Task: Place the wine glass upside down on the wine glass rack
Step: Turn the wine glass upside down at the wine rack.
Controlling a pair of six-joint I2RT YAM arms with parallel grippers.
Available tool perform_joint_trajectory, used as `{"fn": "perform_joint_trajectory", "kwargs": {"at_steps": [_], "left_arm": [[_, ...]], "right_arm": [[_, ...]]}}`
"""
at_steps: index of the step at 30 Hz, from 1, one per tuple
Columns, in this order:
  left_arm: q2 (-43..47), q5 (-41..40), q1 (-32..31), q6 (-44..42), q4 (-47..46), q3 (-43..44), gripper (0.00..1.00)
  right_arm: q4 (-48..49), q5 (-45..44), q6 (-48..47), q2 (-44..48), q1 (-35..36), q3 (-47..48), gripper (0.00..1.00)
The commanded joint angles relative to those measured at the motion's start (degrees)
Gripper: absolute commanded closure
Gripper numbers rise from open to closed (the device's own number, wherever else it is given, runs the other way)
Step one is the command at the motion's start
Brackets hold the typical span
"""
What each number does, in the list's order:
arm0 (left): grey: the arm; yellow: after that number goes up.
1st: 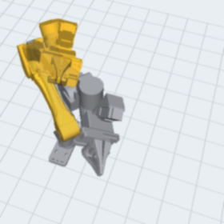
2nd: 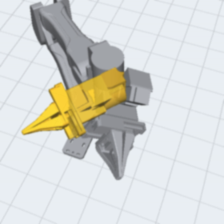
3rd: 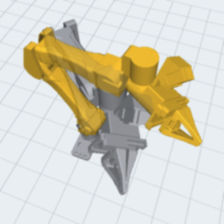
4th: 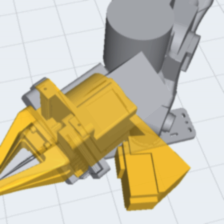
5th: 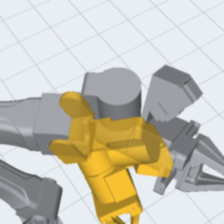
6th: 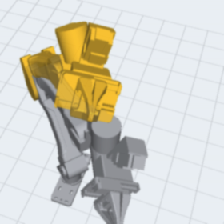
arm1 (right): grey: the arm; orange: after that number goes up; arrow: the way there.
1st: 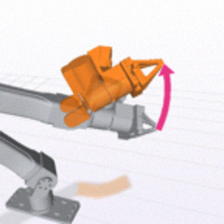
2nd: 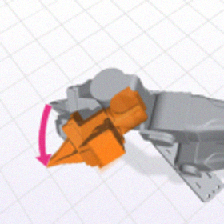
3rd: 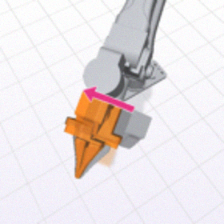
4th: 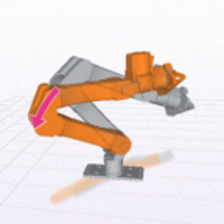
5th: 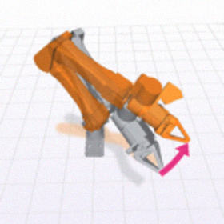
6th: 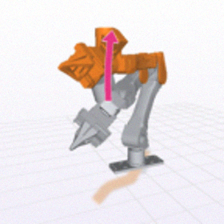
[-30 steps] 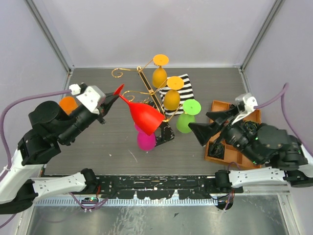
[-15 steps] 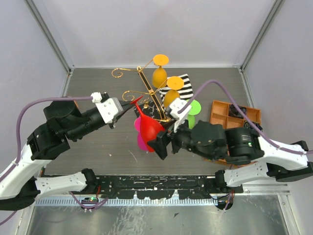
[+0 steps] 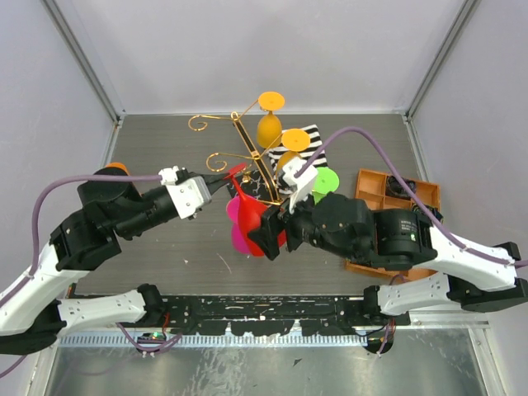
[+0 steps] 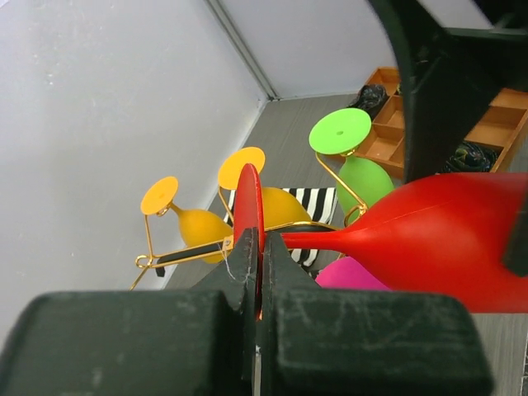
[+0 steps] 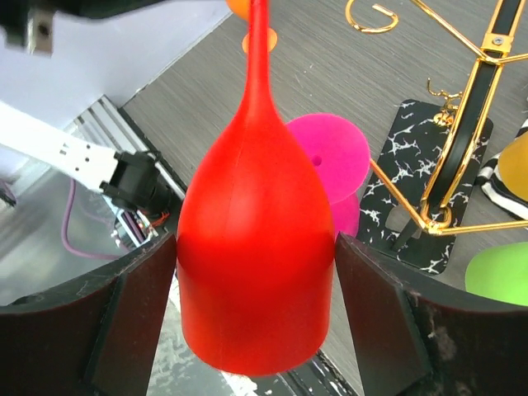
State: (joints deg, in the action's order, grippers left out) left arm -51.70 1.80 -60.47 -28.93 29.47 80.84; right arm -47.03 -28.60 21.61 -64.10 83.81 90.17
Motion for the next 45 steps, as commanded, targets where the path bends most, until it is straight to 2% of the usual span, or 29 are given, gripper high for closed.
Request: {"fn": "perform_joint_trajectory", "kwargs": {"at_steps": [1,5,9,12,16,20,28,31,38,40,45], "left_arm": [[-0.1,4.5,-2.0,-0.4,-2.0,-0.9,1.00],[0.2,4.0,-2.1,-0.7,-1.7,-1.4,1.00],[0.2,3.7,-2.5,-1.3,-1.8,-1.8,1.00],[0.0,3.6,-2.6,-1.4,-1.7,-1.7,1.00],[0.0,3.0,-3.0,-2.0,-1.7,-2.0,1.00],[0.0,2.5,-3.4,-2.8,-1.7,-2.4,1.00],[0.2,0.4,-3.6,-3.3,-2.2,-2.4,1.00],[0.5,-0.5,-3.7,-3.6,-2.9,-2.6,1.00],[1.1,-2.0,-3.7,-4.0,-4.7,-3.1,1.00],[1.3,-2.6,-3.7,-3.9,-5.4,-3.2,0.99],[2.8,-2.3,-3.6,-2.0,-8.7,-3.9,0.81]], "right_arm": [[5.0,9.6,2.9,-2.4,-7.8,3.4,0.18],[5.7,15.3,1.6,-4.6,-10.4,5.6,0.17],[5.6,15.6,0.4,-6.1,-11.1,6.8,0.11],[5.5,15.6,0.0,-6.2,-11.9,6.5,0.12],[5.6,14.1,0.0,-5.2,-12.3,5.5,0.27],[5.6,14.1,-0.1,-4.4,-12.6,5.1,0.46],[6.2,15.5,-0.2,-4.3,-12.7,4.0,0.62],[7.7,15.4,0.2,-4.5,-12.8,3.4,0.75],[11.3,14.6,1.1,-4.0,-13.0,1.3,0.97],[12.3,11.9,2.5,-3.2,-13.1,0.3,0.99],[17.5,10.2,3.6,0.3,-13.2,-2.9,1.00]]}}
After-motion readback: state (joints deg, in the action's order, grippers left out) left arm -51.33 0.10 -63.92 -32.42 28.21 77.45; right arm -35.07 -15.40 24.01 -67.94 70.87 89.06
